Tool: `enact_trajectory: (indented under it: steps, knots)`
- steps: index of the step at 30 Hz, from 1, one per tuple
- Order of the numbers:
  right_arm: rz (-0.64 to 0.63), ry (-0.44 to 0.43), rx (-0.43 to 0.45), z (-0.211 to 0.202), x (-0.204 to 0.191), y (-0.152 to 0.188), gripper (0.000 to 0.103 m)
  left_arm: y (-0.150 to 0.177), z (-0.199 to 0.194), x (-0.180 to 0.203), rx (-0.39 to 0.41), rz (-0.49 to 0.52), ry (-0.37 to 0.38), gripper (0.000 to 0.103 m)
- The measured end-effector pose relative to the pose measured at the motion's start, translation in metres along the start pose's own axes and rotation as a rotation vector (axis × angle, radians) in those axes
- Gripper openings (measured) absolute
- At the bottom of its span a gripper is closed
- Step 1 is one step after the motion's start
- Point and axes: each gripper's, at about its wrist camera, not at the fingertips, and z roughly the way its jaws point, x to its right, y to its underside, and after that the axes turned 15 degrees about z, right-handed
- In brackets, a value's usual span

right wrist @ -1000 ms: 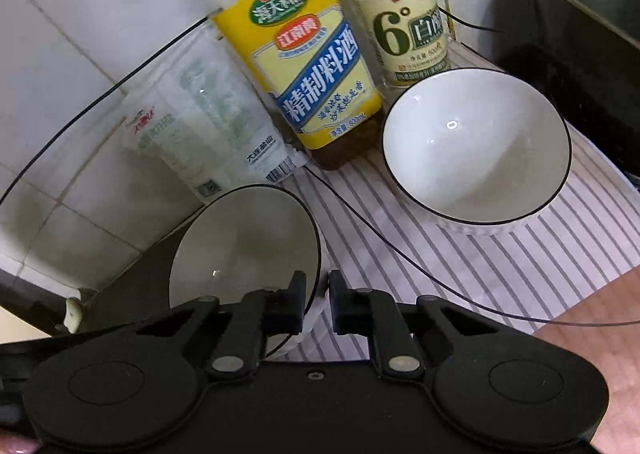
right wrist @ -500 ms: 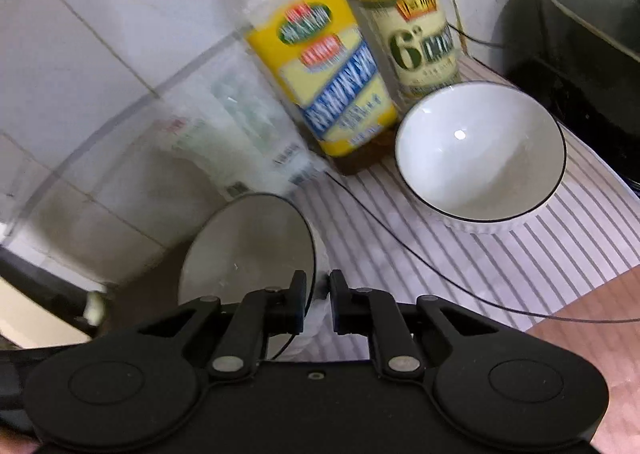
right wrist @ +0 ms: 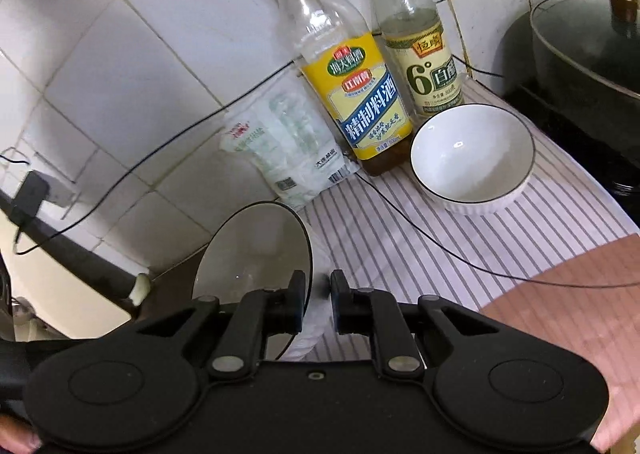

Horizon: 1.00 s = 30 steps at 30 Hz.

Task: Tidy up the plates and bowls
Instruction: 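Carry the second bowl into the first bowl and open the left gripper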

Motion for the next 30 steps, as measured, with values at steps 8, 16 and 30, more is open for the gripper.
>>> enact_trajectory:
  steps: [8, 16, 30]
  knots:
    - [-0.005, -0.002, 0.037, -0.045, 0.008, 0.017, 0.017, 0.021, -0.027, 0.022, 0.002, 0.045, 0.023, 0.012]
    - [0.045, 0.039, 0.021, -0.066, 0.039, 0.035, 0.017, 0.044, -0.024, 0.051, -0.045, 0.098, 0.040, 0.013]
    - [0.131, 0.108, -0.007, -0.071, 0.077, 0.044, 0.017, 0.057, 0.002, 0.079, -0.114, 0.159, 0.049, 0.012]
